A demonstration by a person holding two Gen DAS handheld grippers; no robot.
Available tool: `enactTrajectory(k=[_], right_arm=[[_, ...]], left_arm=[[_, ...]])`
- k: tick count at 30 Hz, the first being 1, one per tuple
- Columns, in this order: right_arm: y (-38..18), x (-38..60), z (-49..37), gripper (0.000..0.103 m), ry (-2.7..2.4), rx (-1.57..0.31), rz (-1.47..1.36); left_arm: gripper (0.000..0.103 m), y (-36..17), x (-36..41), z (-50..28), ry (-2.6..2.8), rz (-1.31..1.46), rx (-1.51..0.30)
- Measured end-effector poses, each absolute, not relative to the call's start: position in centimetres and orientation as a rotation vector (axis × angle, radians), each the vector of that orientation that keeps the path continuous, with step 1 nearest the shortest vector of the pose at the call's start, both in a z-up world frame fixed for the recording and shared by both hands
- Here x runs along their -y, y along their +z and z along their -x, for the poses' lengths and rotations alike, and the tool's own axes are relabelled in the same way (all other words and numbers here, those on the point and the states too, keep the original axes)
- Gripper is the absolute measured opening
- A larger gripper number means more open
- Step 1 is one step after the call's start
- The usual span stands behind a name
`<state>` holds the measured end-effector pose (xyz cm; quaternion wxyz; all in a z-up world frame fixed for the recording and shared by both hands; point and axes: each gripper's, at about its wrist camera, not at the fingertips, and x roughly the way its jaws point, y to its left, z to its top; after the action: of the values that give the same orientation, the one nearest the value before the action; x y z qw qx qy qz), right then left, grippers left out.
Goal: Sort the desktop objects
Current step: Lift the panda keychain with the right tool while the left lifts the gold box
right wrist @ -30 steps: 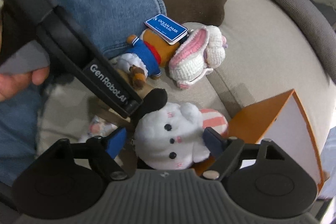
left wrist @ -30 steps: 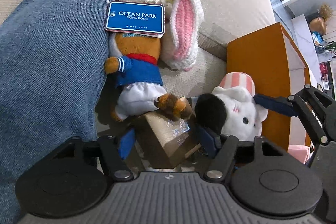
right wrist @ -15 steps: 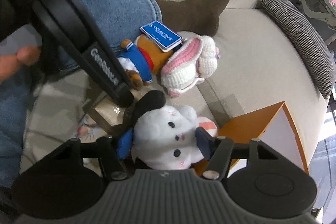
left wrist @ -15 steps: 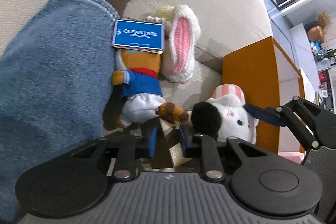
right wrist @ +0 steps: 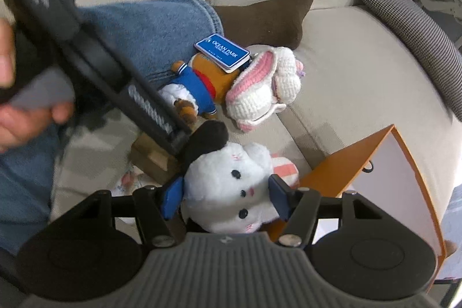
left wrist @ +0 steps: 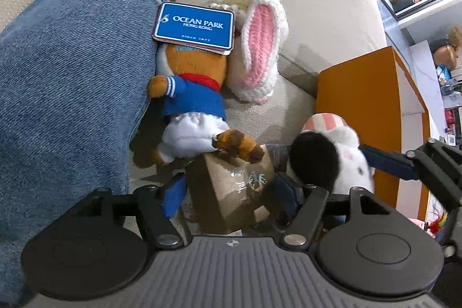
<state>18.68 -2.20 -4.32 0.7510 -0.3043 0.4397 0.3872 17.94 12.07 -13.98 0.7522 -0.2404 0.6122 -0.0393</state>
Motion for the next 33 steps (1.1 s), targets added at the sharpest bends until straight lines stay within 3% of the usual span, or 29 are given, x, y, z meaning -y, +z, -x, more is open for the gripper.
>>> enactTrajectory(k=[2, 9, 15, 22, 33], right_arm=[[-3.8, 2.9, -19.2, 0.057, 0.848, -0.965, 0.615], [-0.9, 5.3, -20.9, 0.055, 0.819, -0.933, 0.429], [3.8, 7.6, -19.4, 0.055, 0.806, -0.756, 0.381], [4.7, 10.2, -17.2, 0.055, 0.747, -0.653, 0.573], [0.3, 16.9, -19.4, 0.055, 0.721, -0.772, 0.833]], left_arm=[[0.078, -13.8, -11.9, -18.2, -0.084, 0.524, -1.339], [0.078, -12.9, -10.8, -18.8, -0.073, 0.445, -1.361], [0.078, -12.7, -8.5, -19.7, -0.034, 0.316, -1.397], [0.077, -13.1, -7.3, -20.4, -0.003, 0.241, -1.431], [0.075, -10.9, -8.9, -18.5, -0.068, 0.272, -1.385]])
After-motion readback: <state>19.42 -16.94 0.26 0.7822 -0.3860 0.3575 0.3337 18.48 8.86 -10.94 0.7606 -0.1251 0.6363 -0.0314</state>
